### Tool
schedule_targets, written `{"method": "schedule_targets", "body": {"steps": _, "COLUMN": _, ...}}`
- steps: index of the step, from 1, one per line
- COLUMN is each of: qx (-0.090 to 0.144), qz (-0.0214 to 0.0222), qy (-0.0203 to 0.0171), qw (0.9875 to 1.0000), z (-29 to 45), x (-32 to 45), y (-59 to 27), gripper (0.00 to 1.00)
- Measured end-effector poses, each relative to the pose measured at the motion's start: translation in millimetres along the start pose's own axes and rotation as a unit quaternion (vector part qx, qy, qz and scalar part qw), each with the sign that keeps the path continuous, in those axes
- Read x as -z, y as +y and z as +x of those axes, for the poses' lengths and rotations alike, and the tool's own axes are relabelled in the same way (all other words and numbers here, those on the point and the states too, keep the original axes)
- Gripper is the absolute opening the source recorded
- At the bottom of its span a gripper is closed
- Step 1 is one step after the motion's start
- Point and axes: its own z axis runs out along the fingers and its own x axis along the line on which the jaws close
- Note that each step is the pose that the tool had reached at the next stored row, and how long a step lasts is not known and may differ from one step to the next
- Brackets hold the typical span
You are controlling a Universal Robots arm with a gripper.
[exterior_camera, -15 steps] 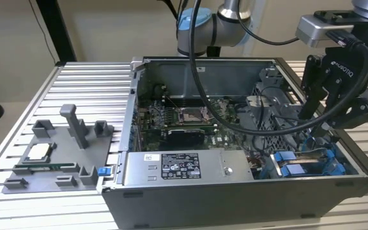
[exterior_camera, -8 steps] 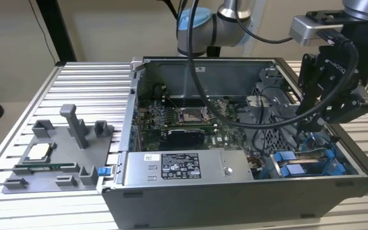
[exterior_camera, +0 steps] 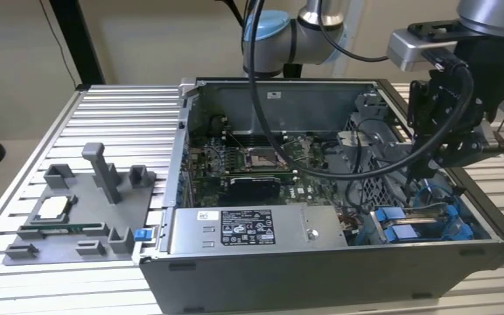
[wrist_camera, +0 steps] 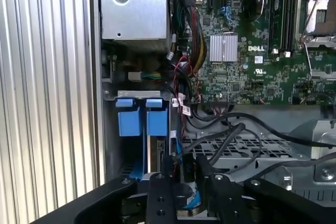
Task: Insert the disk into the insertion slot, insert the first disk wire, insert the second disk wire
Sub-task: 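Insert the first disk wire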
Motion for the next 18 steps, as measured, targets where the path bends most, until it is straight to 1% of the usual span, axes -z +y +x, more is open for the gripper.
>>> {"method": "schedule_targets", "body": {"steps": 1, "qx": 0.000, "qz": 0.0035, "qy": -0.0001, "qw": 1.0000, "z": -0.1, "x": -0.9, "y": 0.2, "gripper": 1.00}}
{"method": "schedule_targets", "body": {"steps": 2, "qx": 0.000, "qz": 0.0052, "qy": -0.0001, "qw": 1.0000, "z": -0.1, "x": -1.5, "y": 0.4, "gripper": 1.00}}
{"method": "schedule_targets", "body": {"steps": 3, "qx": 0.000, "qz": 0.0057, "qy": 0.0000, "qw": 1.0000, "z": -0.1, "x": -1.9, "y": 0.7, "gripper": 1.00}}
{"method": "schedule_targets", "body": {"steps": 8, "qx": -0.003, "qz": 0.0060, "qy": -0.0007, "qw": 1.0000, "z": 0.0, "x": -2.2, "y": 2.6, "gripper": 1.00}}
{"method": "schedule_targets", "body": {"steps": 14, "qx": -0.003, "qz": 0.0059, "qy": -0.0034, "qw": 1.0000, "z": -0.1, "x": -2.0, "y": 3.9, "gripper": 1.00}}
{"method": "schedule_targets", "body": {"steps": 18, "qx": -0.003, "qz": 0.0059, "qy": -0.0037, "qw": 1.0000, "z": 0.0, "x": -1.9, "y": 4.3, "gripper": 1.00}}
